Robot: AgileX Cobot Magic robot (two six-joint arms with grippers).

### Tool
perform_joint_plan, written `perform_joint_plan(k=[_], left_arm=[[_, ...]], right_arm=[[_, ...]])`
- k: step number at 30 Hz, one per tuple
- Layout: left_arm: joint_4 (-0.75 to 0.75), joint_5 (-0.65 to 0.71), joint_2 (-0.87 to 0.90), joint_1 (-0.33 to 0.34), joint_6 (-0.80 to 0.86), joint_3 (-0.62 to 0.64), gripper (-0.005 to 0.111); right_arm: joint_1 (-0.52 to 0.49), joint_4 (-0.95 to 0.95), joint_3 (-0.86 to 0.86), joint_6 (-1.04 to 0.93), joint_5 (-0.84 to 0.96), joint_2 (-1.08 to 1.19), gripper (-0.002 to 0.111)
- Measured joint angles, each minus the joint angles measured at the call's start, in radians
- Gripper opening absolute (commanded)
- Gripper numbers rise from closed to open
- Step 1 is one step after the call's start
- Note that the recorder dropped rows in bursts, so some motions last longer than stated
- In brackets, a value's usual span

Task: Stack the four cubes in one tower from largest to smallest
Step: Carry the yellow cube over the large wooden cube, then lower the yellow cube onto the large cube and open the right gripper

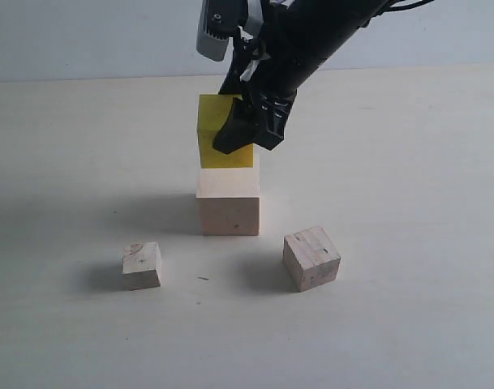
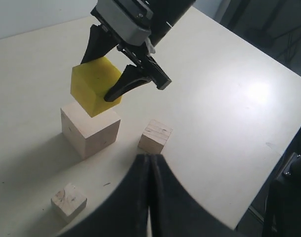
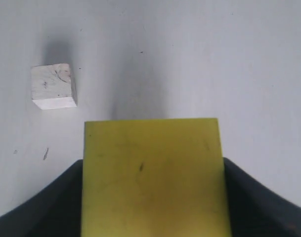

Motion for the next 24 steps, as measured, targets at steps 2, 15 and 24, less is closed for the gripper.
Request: perform_joint_plan(k=[2,15,24], left_arm=[[0.000,0.000,0.000,0.000,0.000,0.000,0.000],[0.001,0.000,0.000,0.000,0.000,0.000,0.000],[0.002,0.006,0.000,0.000,0.000,0.000,0.000]], right_arm=[[0.000,0.000,0.004,-0.008,-0.007,0.002,0.000],[0.000,0.002,0.004,-0.054,-0.053,0.070,0.000],[0.000,0.002,0.004,-0.054,-0.053,0.077,0.000]])
